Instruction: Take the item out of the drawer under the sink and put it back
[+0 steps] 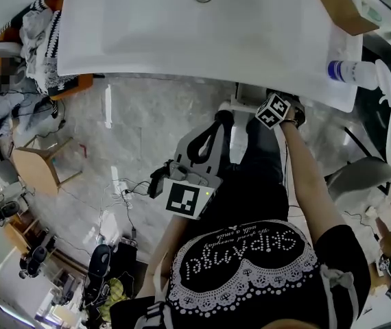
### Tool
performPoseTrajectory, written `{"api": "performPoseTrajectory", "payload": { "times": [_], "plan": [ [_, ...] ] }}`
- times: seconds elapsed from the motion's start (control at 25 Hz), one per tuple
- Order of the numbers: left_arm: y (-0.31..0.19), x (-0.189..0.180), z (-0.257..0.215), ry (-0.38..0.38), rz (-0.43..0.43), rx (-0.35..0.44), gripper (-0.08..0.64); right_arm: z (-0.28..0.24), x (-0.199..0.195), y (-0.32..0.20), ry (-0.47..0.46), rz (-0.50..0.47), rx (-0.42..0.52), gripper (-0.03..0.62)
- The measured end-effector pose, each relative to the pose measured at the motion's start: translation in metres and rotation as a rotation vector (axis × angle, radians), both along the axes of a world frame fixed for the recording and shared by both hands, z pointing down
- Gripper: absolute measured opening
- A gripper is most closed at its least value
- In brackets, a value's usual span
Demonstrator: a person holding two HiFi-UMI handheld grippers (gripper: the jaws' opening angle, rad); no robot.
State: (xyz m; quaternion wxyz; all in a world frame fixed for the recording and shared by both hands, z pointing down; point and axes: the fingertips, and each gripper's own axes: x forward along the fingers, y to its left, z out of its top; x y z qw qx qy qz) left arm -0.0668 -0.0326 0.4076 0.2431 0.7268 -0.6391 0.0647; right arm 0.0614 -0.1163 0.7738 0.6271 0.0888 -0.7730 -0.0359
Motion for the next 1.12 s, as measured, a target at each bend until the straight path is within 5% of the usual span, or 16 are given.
{"api": "performPoseTrajectory", "payload": {
  "times": [0.68,1.12],
  "plan": [
    [0.022,-0.002,-0.023,0.017,0.049,0.094,0.005,-0.058,0.009,0.039,-0.095,0.023,0.09,0.025],
    [0.029,-0.005,-0.038,0.03,0.18,0.203,0.005,-0.156,0.0,0.063,-0.344,0.331,0.217,0.025]
  ]
}}
